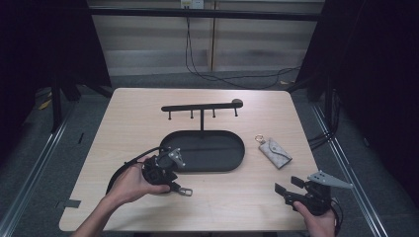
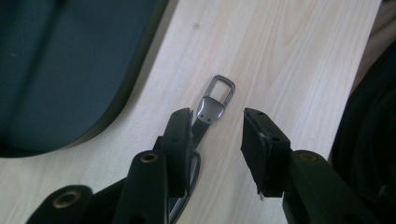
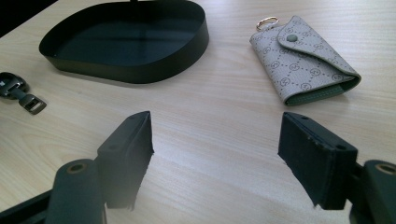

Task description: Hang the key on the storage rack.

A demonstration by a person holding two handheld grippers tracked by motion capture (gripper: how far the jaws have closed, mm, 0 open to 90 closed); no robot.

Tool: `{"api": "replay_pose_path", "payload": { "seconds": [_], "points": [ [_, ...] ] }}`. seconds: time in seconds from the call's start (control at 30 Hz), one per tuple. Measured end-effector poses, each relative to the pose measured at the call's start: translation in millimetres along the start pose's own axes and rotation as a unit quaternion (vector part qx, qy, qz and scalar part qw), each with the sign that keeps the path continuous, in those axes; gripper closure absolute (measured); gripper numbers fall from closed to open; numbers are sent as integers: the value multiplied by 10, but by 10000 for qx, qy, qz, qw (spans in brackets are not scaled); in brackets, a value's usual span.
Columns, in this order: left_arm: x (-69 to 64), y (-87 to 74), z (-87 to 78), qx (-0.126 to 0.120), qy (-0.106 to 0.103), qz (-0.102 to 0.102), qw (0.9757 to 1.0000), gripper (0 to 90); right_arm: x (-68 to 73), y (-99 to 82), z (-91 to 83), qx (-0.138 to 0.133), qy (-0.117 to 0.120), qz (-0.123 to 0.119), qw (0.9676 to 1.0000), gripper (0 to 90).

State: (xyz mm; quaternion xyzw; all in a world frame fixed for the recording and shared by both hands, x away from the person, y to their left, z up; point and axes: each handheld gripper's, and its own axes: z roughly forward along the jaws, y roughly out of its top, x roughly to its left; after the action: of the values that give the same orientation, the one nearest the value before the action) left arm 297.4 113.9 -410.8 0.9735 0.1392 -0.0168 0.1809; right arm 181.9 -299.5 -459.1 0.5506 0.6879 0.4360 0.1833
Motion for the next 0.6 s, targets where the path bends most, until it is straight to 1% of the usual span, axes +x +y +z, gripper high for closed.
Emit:
{"api": "replay_pose_path", "payload": {
  "seconds": [0.03,0.07,0.1,0.13,0.2,0.27,0.3,0.33,0.37,0.43,0.47,0.53,0.57,0.6],
  "points": [
    [-8,26,56,118,-77,109,9998,625,-2,1,7,11,8,-19,10000,263],
    [-5,44,74,185,-141,191,9995,609,2,1,7,25,-1,-13,10000,263],
    [-13,57,93,192,-166,227,9994,593,3,1,8,31,-4,-14,10000,263],
    [-16,79,96,255,-201,248,9992,592,2,0,11,43,-8,-9,10000,262],
    [-18,99,108,249,-200,275,9991,592,1,1,18,70,-8,1,10000,263],
    [-35,161,155,359,-248,297,9986,592,2,1,23,84,-7,-8,10000,263],
    [-35,161,155,359,-248,297,9986,592,3,1,24,90,-7,-18,10000,263],
    [-29,201,199,491,-215,341,9980,582,4,1,25,96,-4,-23,10000,262],
    [-24,212,231,510,-203,330,9979,561,4,0,24,97,0,-22,10000,263],
    [-20,220,262,557,-235,332,9976,558,3,-1,22,100,5,-34,9999,263],
    [-22,231,317,654,-183,413,9968,553,3,-2,22,101,4,-35,9999,263],
    [-31,229,364,694,-170,374,9967,547,2,-1,25,109,12,-32,9999,263],
    [-24,233,377,724,-149,430,9963,537,1,-1,27,105,12,-27,9999,262],
    [-24,233,377,724,-149,430,9963,523,1,-1,29,106,9,-20,9999,263]
  ]
}}
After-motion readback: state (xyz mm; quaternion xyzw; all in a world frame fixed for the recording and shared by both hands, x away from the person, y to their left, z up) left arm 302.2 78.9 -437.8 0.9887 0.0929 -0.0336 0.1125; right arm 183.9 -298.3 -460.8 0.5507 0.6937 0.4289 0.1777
